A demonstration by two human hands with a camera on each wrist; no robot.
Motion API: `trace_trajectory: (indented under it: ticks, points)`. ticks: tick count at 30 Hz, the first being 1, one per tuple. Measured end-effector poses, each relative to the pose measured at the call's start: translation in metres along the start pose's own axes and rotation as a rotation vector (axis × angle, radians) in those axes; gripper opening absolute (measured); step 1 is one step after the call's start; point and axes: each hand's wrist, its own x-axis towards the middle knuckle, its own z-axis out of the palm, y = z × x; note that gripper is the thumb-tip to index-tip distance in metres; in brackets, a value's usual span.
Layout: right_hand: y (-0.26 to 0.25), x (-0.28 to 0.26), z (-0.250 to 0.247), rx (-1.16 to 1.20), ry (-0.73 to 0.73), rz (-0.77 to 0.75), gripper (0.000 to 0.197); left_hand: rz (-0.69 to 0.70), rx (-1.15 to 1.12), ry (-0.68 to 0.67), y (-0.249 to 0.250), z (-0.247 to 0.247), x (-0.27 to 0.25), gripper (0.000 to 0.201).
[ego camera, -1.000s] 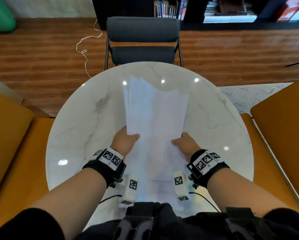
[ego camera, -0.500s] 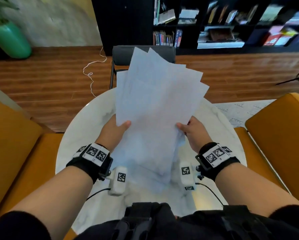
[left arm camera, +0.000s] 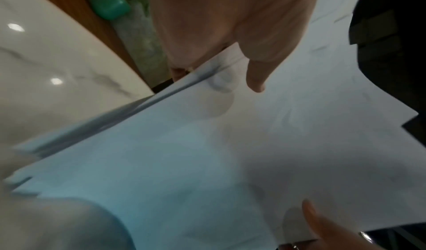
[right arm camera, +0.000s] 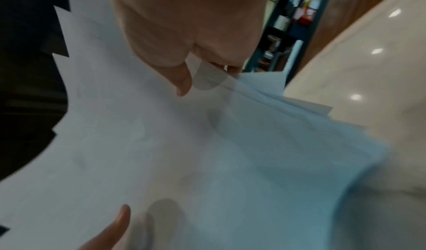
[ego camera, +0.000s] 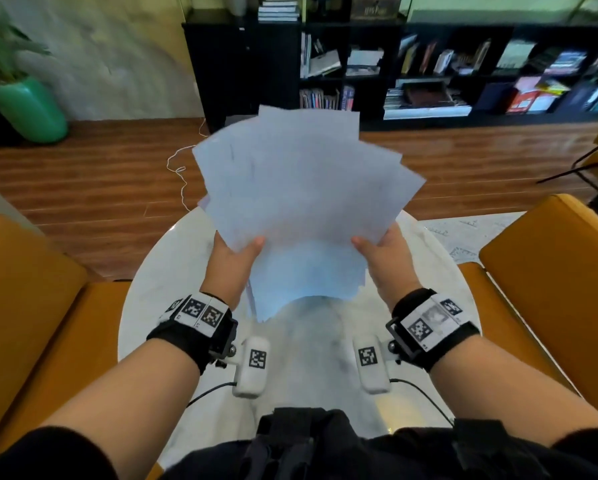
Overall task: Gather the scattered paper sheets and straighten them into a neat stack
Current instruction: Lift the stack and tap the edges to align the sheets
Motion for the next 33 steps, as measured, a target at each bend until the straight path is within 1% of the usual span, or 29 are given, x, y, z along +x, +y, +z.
trace_trajectory:
  ticks: [3, 5, 8, 10, 12, 13, 15, 17, 19, 20, 21, 23, 25, 26, 28, 30, 32, 33]
  points:
    - [0.018, -0.012, 0.007, -0.118, -0.026, 0.086, 0.047, -0.077, 0.082, -0.027, -0.019, -0.003, -0.003, 0.047]
    - [0.017, -0.013, 0.01, -0.117, -0.003, 0.119, 0.045, -0.115, 0.078, -0.003, -0.023, -0.005, -0.001, 0.043]
    - [0.013, -0.007, 0.005, -0.068, 0.006, 0.108, 0.044, -0.078, 0.008, 0.01, -0.016, -0.01, 0.003, 0.04]
    - [0.016, -0.002, -0.003, -0.036, -0.051, 0.102, 0.052, -0.06, -0.064, 0.005, -0.011, -0.015, 0.005, 0.039]
    - [0.022, -0.001, -0.009, 0.05, -0.104, 0.13, 0.059, -0.084, -0.127, -0.013, -0.012, -0.019, 0.009, 0.034]
    - [0.025, -0.002, -0.011, 0.081, -0.115, 0.144, 0.058, -0.096, -0.14, -0.029, -0.013, -0.019, 0.009, 0.03]
    - [0.029, -0.002, -0.013, 0.113, -0.077, 0.156, 0.05, -0.1, -0.128, -0.049, -0.014, -0.017, 0.009, 0.027]
    - [0.026, -0.001, -0.015, 0.138, -0.036, 0.12, 0.043, -0.083, -0.13, -0.06, -0.012, -0.017, 0.01, 0.027]
    - [0.02, 0.001, -0.02, 0.183, -0.039, 0.078, 0.038, -0.045, -0.138, -0.054, -0.007, -0.02, 0.013, 0.026]
    - [0.016, 0.003, -0.023, 0.208, -0.05, 0.072, 0.038, -0.026, -0.13, -0.046, -0.006, -0.023, 0.015, 0.027]
    - [0.014, 0.003, -0.027, 0.223, -0.065, 0.07, 0.04, -0.012, -0.115, -0.044, -0.005, -0.026, 0.015, 0.033]
    - [0.017, 0.002, -0.029, 0.23, -0.108, 0.066, 0.049, -0.005, -0.097, -0.071, -0.005, -0.026, 0.011, 0.05]
    - [0.027, 0.0, -0.025, 0.195, -0.142, 0.091, 0.057, -0.035, -0.084, -0.108, -0.01, -0.021, 0.003, 0.068]
    - [0.033, -0.002, -0.022, 0.163, -0.139, 0.102, 0.055, -0.051, -0.07, -0.117, -0.013, -0.017, 0.0, 0.072]
    - [0.04, -0.003, -0.015, 0.088, -0.126, 0.1, 0.049, -0.053, -0.003, -0.12, -0.016, -0.01, -0.002, 0.067]
    - [0.039, 0.001, -0.014, 0.013, -0.085, 0.099, 0.043, -0.05, 0.068, -0.09, -0.016, -0.01, 0.002, 0.062]
    - [0.036, 0.008, -0.019, 0.026, -0.076, 0.115, 0.041, -0.075, 0.04, -0.055, -0.011, -0.016, 0.008, 0.059]
    - [0.035, 0.01, -0.023, 0.072, -0.103, 0.127, 0.044, -0.087, 0.009, -0.054, -0.01, -0.019, 0.011, 0.057]
